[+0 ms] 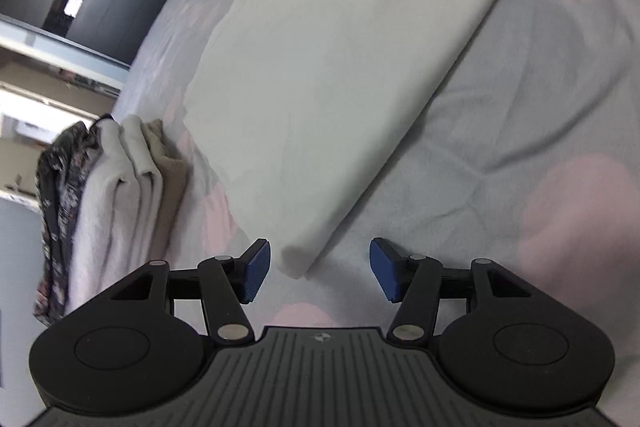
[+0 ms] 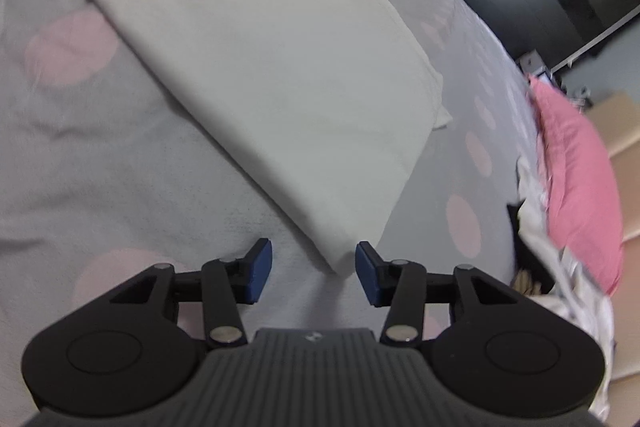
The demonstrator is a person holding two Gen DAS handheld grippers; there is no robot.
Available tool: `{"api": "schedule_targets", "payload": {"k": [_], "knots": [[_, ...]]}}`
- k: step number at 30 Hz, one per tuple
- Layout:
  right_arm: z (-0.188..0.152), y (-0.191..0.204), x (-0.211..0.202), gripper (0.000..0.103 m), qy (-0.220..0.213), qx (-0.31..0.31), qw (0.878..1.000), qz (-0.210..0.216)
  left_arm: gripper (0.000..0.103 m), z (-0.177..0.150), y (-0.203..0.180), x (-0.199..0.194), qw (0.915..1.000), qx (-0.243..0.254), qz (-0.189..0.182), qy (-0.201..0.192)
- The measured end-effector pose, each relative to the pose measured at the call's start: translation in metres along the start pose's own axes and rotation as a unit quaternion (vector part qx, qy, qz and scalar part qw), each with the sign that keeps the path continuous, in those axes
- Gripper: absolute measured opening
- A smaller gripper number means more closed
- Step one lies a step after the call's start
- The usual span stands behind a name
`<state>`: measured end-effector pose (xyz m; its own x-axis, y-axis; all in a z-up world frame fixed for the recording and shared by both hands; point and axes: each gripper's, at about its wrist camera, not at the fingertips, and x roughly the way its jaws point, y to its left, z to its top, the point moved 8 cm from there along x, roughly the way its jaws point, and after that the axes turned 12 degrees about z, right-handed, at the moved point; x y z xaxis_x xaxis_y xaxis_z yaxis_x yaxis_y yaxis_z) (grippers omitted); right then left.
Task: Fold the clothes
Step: 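Move both grippers to the folded shirt edge and grasp it, then lift the shirt edge with both grippers and fold it over, release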
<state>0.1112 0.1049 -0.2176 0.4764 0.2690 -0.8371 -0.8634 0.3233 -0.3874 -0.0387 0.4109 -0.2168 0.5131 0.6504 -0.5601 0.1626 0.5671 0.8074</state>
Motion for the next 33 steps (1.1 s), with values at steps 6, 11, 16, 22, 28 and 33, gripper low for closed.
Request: {"api": "schedule_targets", "payload": {"k": [6,11,16,22,28,33], "knots": [[0.001,0.007,0.014,0.05,0.004,-0.084,0.995,-0.055,0.057,0.003,-0.007,0.012,0.9947,0.058,0.083,-0.018],[0.003,0.009,0.024,0.045,0.007,-0.143,0.985,-0.1,0.029,0.009,-0.02,0.018,0.9852,0.116,0.122,-0.032],[0.002,0.005,0.028,0.01,0.016,-0.169,0.977,-0.13,0.005,0.018,-0.005,0.02,0.9925,0.065,0.099,-0.03],[0.01,-0.012,0.01,0.003,0.0,-0.151,0.98,-0.131,0.003,0.023,0.024,0.002,0.9958,-0.002,0.083,-0.037],[0.021,-0.032,-0.026,0.002,-0.001,-0.145,0.983,-0.112,0.002,0.018,0.045,-0.034,0.9966,-0.017,0.059,-0.054],[0.021,-0.038,-0.067,0.002,0.016,-0.149,0.986,-0.067,0.002,0.005,0.055,-0.076,0.9978,-0.018,0.012,-0.062]]}}
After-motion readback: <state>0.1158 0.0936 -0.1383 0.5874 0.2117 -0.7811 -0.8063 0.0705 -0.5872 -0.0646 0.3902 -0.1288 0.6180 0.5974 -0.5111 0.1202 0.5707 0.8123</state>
